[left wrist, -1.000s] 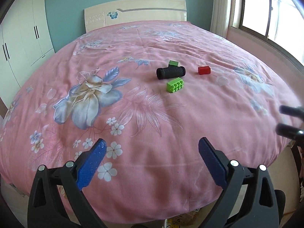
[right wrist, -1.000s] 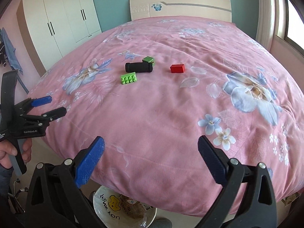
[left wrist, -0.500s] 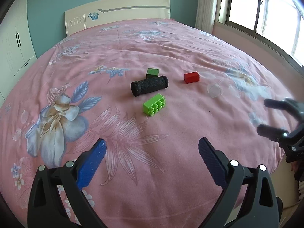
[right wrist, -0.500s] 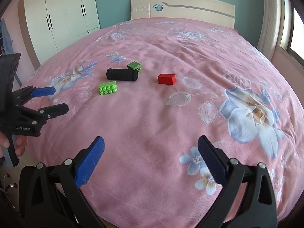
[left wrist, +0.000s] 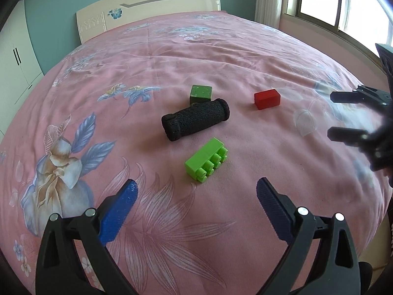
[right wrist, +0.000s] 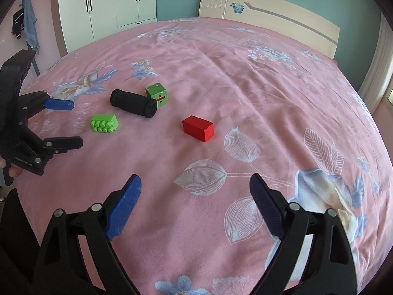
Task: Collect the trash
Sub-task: 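Grasp the green Lego brick with the left gripper while the right gripper grasps the red block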
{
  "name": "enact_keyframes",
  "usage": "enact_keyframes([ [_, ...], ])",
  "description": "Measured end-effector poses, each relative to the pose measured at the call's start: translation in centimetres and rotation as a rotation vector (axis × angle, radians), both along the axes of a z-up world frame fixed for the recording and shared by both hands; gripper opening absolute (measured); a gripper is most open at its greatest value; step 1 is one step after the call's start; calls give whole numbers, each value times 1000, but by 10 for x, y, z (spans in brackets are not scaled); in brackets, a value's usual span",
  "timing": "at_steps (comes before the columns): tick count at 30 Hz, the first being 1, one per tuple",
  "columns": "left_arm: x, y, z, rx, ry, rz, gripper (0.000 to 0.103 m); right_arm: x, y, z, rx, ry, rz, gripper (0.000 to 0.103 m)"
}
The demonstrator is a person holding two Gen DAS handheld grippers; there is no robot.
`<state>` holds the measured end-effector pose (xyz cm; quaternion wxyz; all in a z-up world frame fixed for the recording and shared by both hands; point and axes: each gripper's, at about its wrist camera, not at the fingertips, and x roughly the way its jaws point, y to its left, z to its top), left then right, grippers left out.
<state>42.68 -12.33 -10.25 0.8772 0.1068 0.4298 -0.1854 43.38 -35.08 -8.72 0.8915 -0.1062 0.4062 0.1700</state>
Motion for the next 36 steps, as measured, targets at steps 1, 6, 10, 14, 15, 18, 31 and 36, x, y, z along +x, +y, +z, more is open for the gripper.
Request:
enact_keyframes([
  [1,4,-2,-2,0,4,1,99,6,0,-4,-12,11,-1,85],
  [6,17,-10,-13,11,21,3,99,23,6,-14,-33,23,31,85],
  [10,22,-13,-18,10,38,-5,97,33,10,-20,-34,37,49,80],
  [14,28,-15,-22,8,59,-4,84,47,15,-24,-25,55,64,79],
  [15,29,-16,-22,11,56,-2,84,50,17,-25,-34,57,65,79],
  [18,32,-18,-24,9,65,-2,81,58,22,-26,-37,60,83,77],
  [31,35,-23,-26,2,80,-30,51,100,31,-36,-61,89,78,59],
  [36,35,-22,-27,0,76,-26,45,103,34,-36,-67,78,82,51],
])
